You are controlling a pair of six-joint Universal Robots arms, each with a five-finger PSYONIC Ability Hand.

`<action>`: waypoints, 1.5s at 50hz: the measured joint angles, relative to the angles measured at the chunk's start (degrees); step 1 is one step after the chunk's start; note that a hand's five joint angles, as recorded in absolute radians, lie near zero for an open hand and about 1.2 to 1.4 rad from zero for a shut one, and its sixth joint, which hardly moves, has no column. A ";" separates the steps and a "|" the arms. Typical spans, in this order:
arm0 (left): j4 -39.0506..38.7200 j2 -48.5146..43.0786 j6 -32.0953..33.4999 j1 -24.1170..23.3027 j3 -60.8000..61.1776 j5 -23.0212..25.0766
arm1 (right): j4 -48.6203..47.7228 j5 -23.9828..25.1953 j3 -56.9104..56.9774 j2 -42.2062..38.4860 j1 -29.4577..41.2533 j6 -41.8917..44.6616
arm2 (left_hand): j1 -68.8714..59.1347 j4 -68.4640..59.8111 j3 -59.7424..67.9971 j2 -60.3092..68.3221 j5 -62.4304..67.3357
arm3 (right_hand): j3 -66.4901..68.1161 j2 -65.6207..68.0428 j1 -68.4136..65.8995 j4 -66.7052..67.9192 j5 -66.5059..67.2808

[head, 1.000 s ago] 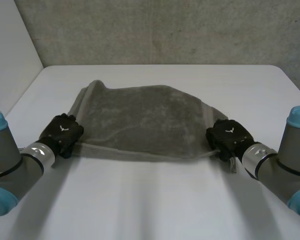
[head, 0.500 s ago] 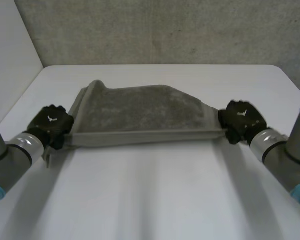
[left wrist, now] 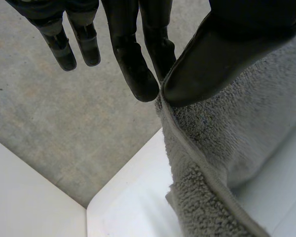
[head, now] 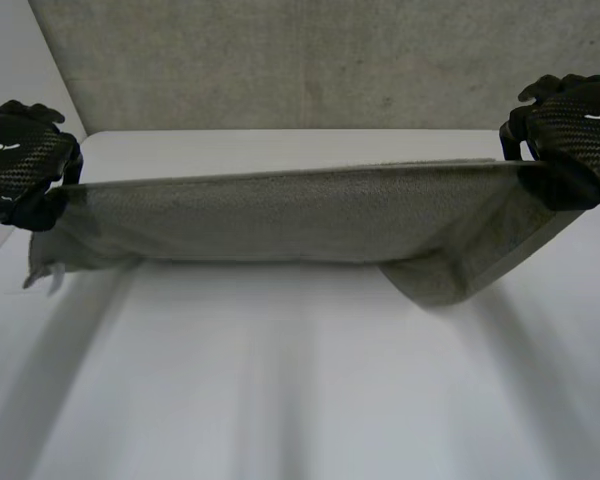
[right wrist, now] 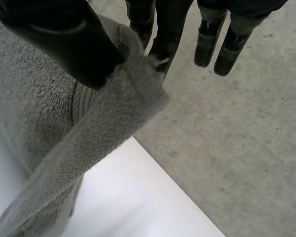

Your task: Fold the towel.

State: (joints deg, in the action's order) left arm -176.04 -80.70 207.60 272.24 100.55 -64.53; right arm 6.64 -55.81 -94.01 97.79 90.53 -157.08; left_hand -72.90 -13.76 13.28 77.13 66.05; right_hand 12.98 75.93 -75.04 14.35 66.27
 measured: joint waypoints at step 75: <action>-5.78 -2.05 -2.62 0.26 6.21 3.06 | -10.19 12.09 -9.88 1.83 -8.64 0.55 | 0.00 0.00 0.01 0.45 1.04 | 0.00 0.49 -0.01 0.00 0.67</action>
State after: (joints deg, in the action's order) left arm -181.82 -82.75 204.99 272.50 106.76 -61.47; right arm -3.55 -43.72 -103.89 99.62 81.89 -156.53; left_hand -72.90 -13.76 13.29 77.58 67.09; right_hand 12.97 76.42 -75.05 14.35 66.94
